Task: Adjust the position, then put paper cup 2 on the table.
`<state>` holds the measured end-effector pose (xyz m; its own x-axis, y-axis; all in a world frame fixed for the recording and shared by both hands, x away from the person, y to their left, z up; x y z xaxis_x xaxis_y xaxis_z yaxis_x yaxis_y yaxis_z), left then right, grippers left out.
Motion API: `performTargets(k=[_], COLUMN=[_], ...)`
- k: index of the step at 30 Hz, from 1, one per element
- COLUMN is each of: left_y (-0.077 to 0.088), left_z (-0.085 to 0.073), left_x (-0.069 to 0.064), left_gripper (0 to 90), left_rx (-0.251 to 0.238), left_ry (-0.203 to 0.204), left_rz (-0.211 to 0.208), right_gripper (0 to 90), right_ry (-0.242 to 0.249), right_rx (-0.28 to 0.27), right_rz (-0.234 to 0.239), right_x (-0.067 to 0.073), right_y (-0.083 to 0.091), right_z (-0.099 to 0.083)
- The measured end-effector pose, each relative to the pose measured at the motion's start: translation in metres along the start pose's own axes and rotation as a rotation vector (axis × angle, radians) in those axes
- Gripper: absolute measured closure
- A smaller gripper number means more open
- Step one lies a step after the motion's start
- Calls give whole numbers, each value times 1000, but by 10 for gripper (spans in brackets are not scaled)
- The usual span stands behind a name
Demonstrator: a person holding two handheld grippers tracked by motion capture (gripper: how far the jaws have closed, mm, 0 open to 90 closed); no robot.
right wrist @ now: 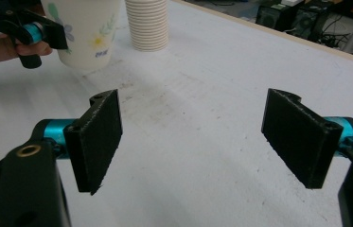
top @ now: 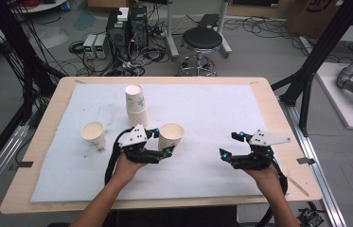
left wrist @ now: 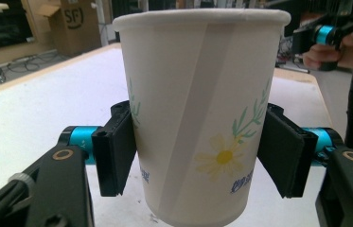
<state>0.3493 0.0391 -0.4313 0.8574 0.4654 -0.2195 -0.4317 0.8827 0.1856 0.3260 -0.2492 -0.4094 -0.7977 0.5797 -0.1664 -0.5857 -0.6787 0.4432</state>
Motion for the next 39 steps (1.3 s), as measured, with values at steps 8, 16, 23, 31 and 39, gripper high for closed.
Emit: performTargets(k=[8,16,23,31,39], left_y=[4,4,-3,-31,-62], left_z=[7,8,17,22,12], left_x=[4,8,11,11,10], left_gripper=[339,339,339,331,331], left_rx=[-83,-107,-131,-137,-104], left_ry=[5,14,-2,16,46], left_rz=[14,44,65,61,45], right_gripper=[217,217,217,217,217], right_ry=[-6,0,4,0,4], right_rx=[-6,-13,-15,-23,-24], right_rz=[-44,-66,-67,-71,-80], right_x=[-5,-7,-6,-8,-10], right_y=[6,11,12,14,16], right_z=[-6,-7,-5,-4,-6])
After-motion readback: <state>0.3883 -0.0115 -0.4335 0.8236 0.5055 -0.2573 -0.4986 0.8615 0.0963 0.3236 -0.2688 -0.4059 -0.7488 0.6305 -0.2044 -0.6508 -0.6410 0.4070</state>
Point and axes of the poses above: each handheld gripper's, and its own axes: y roughly backward along the jaws, z roughly out of its top, x roughly to its left, the point moved 6 cm from there along -y, roughly forward along the jaws, and after that the axes turned 11 degrees about y, right-handed, at the moved point
